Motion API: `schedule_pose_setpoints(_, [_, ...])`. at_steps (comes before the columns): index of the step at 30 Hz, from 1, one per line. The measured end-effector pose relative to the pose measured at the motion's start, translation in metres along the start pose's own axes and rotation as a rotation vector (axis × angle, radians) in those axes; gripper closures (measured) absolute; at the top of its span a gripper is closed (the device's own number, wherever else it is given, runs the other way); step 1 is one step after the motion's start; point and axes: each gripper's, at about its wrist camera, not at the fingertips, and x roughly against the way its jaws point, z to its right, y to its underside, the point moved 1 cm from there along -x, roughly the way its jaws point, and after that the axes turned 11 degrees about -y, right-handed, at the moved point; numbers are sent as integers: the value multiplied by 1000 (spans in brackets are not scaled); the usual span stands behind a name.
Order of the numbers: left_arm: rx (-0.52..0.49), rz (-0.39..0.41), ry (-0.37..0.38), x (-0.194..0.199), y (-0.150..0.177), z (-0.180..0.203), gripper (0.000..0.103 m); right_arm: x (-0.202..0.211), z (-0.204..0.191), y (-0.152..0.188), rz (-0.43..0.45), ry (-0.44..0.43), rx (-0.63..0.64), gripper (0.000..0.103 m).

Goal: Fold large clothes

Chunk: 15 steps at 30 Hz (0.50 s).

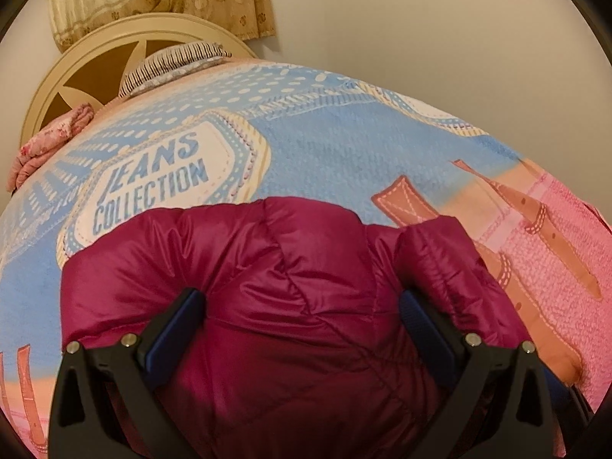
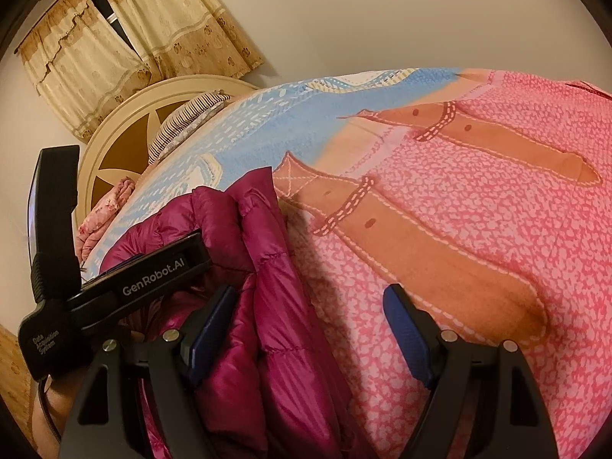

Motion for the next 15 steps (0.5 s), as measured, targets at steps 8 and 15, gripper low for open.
schedule_pose_setpoints(8, [-5, 6, -10, 0, 2, 3, 0, -1, -1, 0, -9, 8, 1, 23])
schedule_pose_setpoints(15, [-7, 5, -12, 0, 2, 3, 0, -3, -1, -1, -19, 18, 6, 23])
